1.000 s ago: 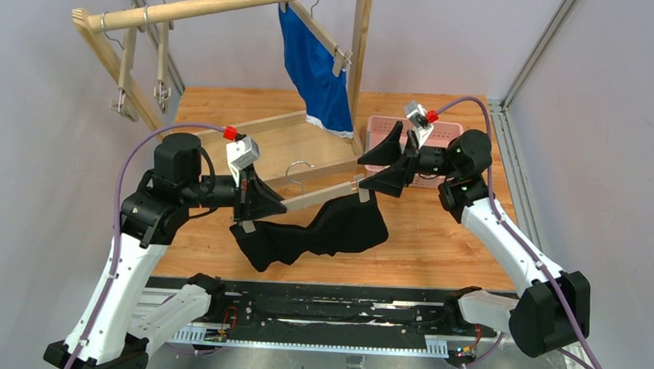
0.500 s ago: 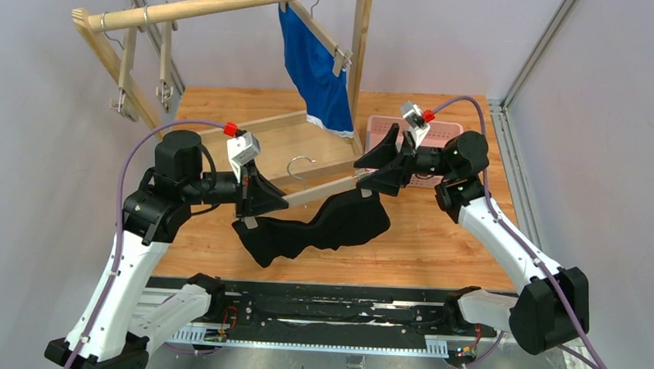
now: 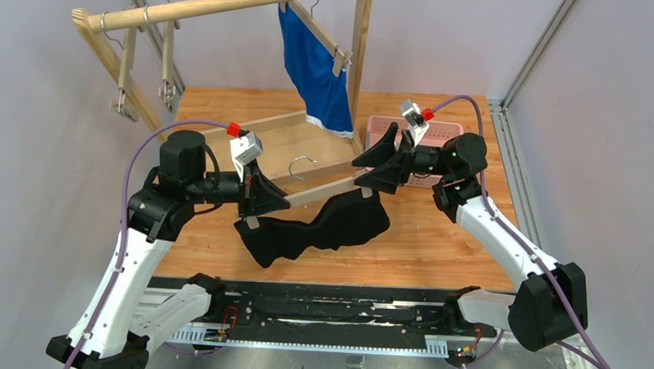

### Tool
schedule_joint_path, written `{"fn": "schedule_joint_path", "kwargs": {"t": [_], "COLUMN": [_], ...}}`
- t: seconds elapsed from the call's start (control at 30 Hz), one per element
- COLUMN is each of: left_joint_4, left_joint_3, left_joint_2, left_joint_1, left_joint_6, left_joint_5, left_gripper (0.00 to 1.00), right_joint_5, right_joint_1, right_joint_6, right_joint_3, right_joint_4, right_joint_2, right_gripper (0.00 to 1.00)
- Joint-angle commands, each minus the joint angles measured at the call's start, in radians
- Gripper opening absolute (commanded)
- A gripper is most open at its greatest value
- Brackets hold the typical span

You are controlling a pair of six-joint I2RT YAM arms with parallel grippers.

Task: Remove the underwear clipped to the hanger

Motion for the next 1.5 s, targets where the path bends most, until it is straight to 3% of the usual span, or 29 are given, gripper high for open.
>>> {"fn": "schedule_joint_path", "kwargs": {"t": [0.0,0.07,0.13,0.27,0.37,0.5,0.57,0.63,0.67,0.77,0.8,0.87,0.9,0.97,1.2,1.37,1.47], "left_joint_4": [0.043,0.049,0.068,0.085,0.086,0.086,0.086,0.086,0.086,0.086,0.086,0.086,0.090,0.102,0.107,0.173,0.364], "left_joint_3": [-0.009,-0.007,-0.007,0.001,0.002,0.000,-0.001,0.000,0.000,0.005,0.006,0.013,0.013,0.019,0.069,0.068,0.009], "left_joint_2": [-0.009,-0.007,-0.009,-0.006,-0.004,-0.004,-0.003,-0.003,-0.003,-0.001,0.000,0.003,0.004,0.006,0.011,0.009,-0.007], "left_joint_1": [-0.011,-0.011,-0.010,-0.010,-0.011,-0.011,-0.011,-0.012,-0.011,-0.011,-0.010,-0.012,-0.011,-0.012,-0.012,-0.012,-0.012], "left_joint_6": [-0.013,-0.015,-0.028,-0.039,-0.041,-0.041,-0.044,-0.045,-0.045,-0.046,-0.045,-0.046,-0.047,-0.056,-0.055,-0.106,-0.232], "left_joint_5": [0.014,0.013,0.013,0.016,0.017,0.016,0.014,0.012,0.010,0.005,0.004,0.004,0.004,0.004,-0.005,-0.048,-0.075], "left_gripper": [0.00,0.00,0.00,0.00,0.00,0.00,0.00,0.00,0.00,0.00,0.00,0.00,0.00,0.00,0.00,0.00,0.00], "right_joint_5": [-0.003,-0.010,-0.011,-0.008,-0.008,-0.002,0.002,0.006,0.010,0.014,0.014,0.026,0.035,0.068,0.385,0.638,0.732], "right_joint_1": [0.020,0.021,0.021,0.021,0.021,0.021,0.021,0.021,0.021,0.021,0.021,0.020,0.022,0.020,0.020,0.020,0.020], "right_joint_6": [0.076,0.077,0.072,0.066,0.065,0.056,0.049,0.042,0.033,0.010,0.005,-0.008,-0.018,-0.056,-0.332,-0.346,-0.309], "right_joint_3": [-0.006,-0.003,-0.007,-0.018,-0.017,-0.007,0.000,0.007,0.010,0.009,0.010,0.012,0.013,0.014,0.042,-0.077,-0.170], "right_joint_4": [0.132,0.132,0.128,0.128,0.130,0.116,0.098,0.086,0.072,0.050,0.044,0.020,0.010,-0.037,-0.399,-0.386,-0.323], "right_joint_2": [0.015,0.018,0.019,0.012,0.006,0.002,0.005,0.009,0.009,0.001,-0.002,-0.009,-0.014,-0.034,-0.203,-0.371,-0.460], "right_gripper": [0.54,0.37,0.34,0.68,0.72,0.71,0.48,0.08,0.01,0.01,0.06,0.39,0.50,0.64,0.69,0.71,0.70]}}
